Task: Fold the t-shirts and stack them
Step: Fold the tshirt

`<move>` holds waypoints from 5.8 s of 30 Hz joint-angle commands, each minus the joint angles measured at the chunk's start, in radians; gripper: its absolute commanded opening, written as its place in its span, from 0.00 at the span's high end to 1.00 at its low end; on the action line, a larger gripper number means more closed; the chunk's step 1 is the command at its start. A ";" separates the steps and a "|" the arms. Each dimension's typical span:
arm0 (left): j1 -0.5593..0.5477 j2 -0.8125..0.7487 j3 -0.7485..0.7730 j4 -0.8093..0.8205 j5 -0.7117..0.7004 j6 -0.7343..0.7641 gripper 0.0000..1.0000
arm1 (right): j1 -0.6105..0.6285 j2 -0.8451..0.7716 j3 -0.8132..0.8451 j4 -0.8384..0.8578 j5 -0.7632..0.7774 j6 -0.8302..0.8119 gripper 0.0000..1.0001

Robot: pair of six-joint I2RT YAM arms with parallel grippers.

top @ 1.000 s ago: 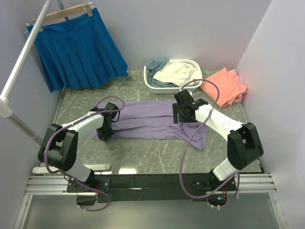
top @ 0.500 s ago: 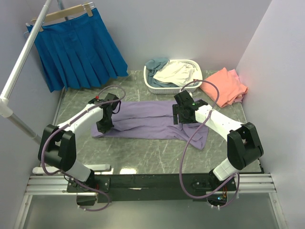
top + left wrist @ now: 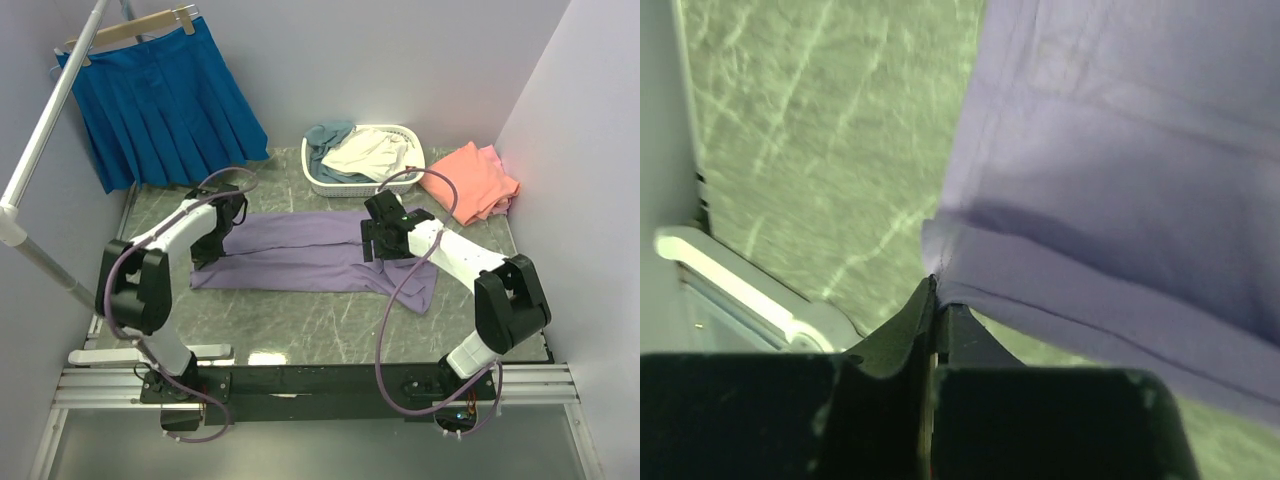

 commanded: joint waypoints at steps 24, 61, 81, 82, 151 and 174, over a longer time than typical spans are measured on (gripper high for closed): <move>0.032 0.271 0.178 -0.040 -0.373 -0.074 0.01 | -0.047 -0.021 0.034 -0.030 0.113 -0.007 0.14; -0.129 0.155 -0.009 0.441 0.279 0.077 0.01 | -0.048 -0.017 -0.129 0.090 0.003 0.128 0.31; -0.129 0.177 -0.008 0.432 0.259 0.083 0.01 | -0.047 -0.017 -0.080 0.044 0.011 0.119 0.74; -0.129 0.177 -0.008 0.432 0.257 0.083 0.01 | -0.044 -0.021 -0.083 0.044 0.006 0.120 0.65; -0.188 0.253 -0.005 0.395 0.208 0.092 0.00 | -0.042 0.440 0.580 -0.173 0.365 -0.070 0.70; -0.221 0.246 -0.006 0.394 0.193 0.088 0.01 | -0.056 0.253 0.151 0.132 -0.342 0.061 0.50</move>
